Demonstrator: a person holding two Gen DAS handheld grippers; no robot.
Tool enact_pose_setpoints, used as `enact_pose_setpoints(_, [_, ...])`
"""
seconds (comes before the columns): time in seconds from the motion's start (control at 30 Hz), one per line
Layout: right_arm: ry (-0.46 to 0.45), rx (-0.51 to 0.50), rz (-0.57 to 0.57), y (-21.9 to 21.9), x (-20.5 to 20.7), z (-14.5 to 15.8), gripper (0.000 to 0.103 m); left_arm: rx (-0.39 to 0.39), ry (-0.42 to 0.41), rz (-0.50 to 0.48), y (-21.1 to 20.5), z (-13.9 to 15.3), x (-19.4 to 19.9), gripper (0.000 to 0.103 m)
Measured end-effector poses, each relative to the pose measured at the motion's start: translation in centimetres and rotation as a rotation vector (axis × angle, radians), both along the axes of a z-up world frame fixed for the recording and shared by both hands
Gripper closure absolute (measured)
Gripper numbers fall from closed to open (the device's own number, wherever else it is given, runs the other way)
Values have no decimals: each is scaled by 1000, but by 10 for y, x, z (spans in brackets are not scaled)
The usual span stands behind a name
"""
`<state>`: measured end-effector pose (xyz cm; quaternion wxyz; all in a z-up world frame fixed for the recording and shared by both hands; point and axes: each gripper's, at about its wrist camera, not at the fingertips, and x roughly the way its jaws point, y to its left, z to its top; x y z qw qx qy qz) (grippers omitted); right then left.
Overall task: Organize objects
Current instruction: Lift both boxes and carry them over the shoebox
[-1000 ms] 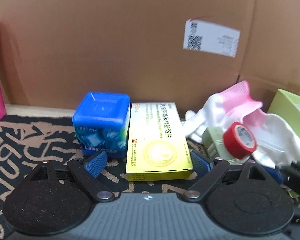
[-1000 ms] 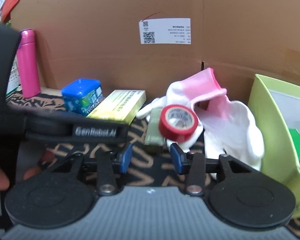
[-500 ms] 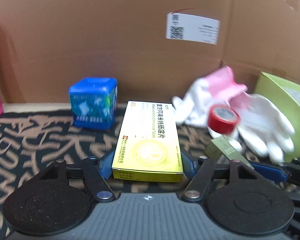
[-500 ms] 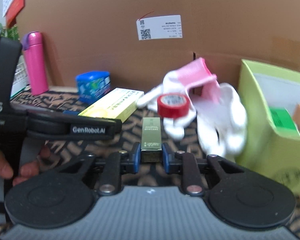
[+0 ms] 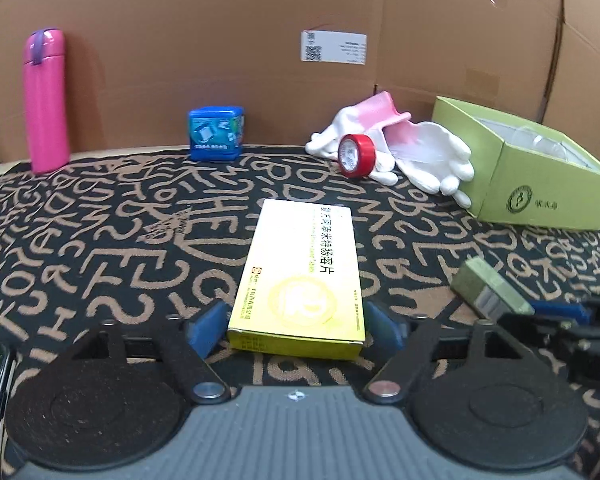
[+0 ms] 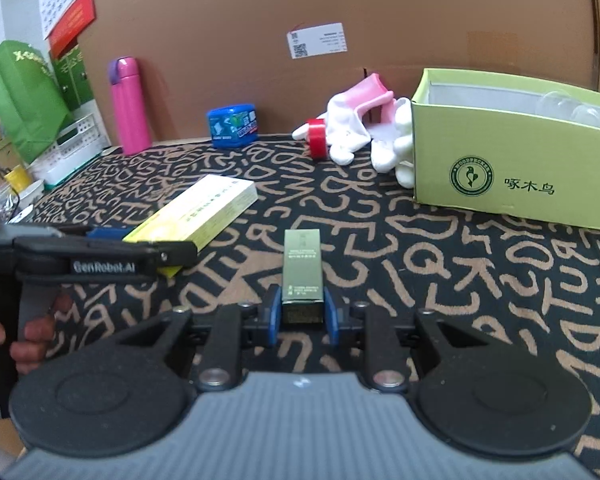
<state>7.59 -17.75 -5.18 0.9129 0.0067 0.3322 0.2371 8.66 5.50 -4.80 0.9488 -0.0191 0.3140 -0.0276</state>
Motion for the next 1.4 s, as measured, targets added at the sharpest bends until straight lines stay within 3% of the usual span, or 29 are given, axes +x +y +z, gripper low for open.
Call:
enact_pose_setpoints(0.13, [-14, 16, -7, -1, -1, 2, 78, 42, -13, 13, -3, 12, 7, 18])
enact_pose_setpoints(0.27, [-25, 8, -10, 1, 0, 1, 78, 133, -25, -42, -16, 15, 23, 17])
enact_pose_setpoints(0.5, [-19, -20, 2, 9, 9, -1, 78, 168, 61, -70, -19, 3, 50, 17])
enact_pose_setpoints(0.67, [-15, -35, 0, 15, 19, -4, 78, 73, 53, -39, -8, -2, 49, 18])
enact_pose_setpoints(0.73, [-9, -38, 1, 16, 22, -6, 77, 83, 46, -52, -8, -2, 47, 20])
enact_pose_setpoints(0.8, [-14, -48, 5, 18, 22, -7, 78, 75, 41, -78, -9, -1, 45, 34])
enact_pose_setpoints(1.1, [19, 51, -8, -1, 15, -3, 81, 37, 67, -95, -13, 5, 31, 35])
enact_pose_setpoints(1.2, [10, 88, -21, -12, 9, 4, 81, -15, 62, -142, -20, 17, 26, 35])
enact_pose_setpoints(1.4, [-103, 121, -96, -42, 2, 38, 81, -89, -26, -240, -50, 59, 26, 35])
